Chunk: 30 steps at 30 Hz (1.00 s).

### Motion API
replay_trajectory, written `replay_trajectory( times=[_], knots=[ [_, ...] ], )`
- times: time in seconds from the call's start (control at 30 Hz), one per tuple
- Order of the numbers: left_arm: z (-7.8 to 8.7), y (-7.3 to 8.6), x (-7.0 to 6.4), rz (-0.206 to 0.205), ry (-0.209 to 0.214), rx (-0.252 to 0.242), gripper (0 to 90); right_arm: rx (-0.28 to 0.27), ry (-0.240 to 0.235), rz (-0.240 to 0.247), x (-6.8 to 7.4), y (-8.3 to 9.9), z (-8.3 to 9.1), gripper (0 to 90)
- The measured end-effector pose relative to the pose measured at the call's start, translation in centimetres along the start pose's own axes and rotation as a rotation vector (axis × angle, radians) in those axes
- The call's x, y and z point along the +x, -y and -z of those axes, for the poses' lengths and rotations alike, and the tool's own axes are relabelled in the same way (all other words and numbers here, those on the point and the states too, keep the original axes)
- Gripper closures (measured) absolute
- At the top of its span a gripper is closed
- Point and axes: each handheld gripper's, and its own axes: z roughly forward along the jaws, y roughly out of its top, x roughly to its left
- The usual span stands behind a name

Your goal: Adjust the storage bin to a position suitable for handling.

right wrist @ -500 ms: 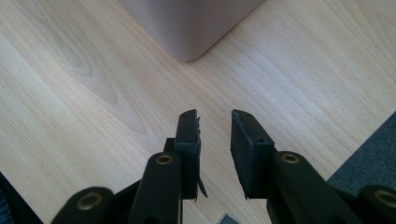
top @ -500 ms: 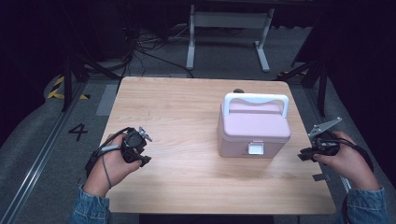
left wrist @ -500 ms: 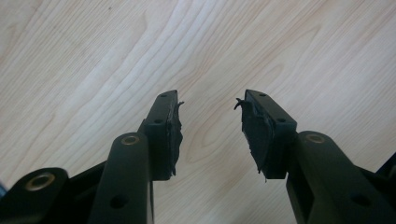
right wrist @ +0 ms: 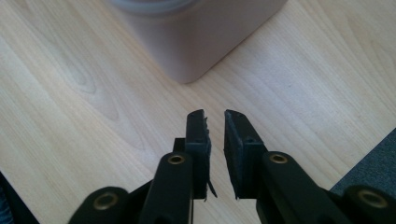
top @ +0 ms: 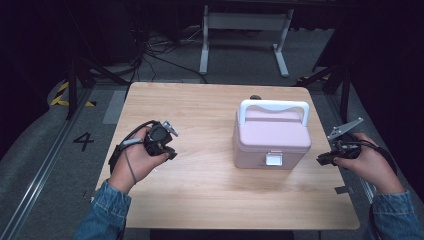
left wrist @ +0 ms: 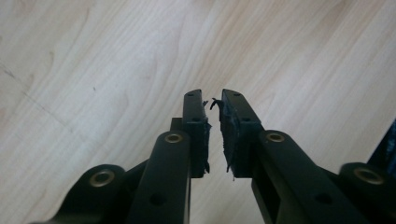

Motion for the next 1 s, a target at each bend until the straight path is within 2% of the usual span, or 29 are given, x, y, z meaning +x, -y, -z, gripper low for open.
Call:
replay_trajectory(
  times=[0.1,0.13,0.27,0.53,0.77,0.83,1.0],
  knots=[
    [-0.3,-1.3,0.2,-0.020,0.024,0.014,86.7,-0.006,-0.009,-0.008,-0.6,-0.3,0.1,83.6],
    [-0.3,-1.3,0.2,-0.020,0.024,0.014,87.3,-0.005,-0.007,-0.013,-0.8,-0.4,0.1,84.1],
    [-1.1,-3.2,0.4,-0.032,0.042,0.002,89.4,-0.002,0.002,-0.020,-1.5,-0.7,0.1,84.7],
    [-2.9,-7.4,-0.2,-0.082,0.057,-0.021,90.0,-0.056,-0.011,-0.047,-3.0,-1.3,0.2,86.9],
    [-4.1,-9.4,-0.1,-0.084,0.084,-0.052,90.0,-0.088,-0.015,-0.056,-3.9,-2.1,-0.4,90.0],
    [-4.9,-10.1,0.1,-0.080,0.098,-0.072,90.0,-0.096,-0.018,-0.062,-4.0,-2.4,-0.5,90.0],
    [-6.2,-11.2,0.0,-0.096,0.093,-0.068,90.0,-0.101,-0.021,-0.065,-4.3,-2.8,-1.0,90.0]
  ],
)
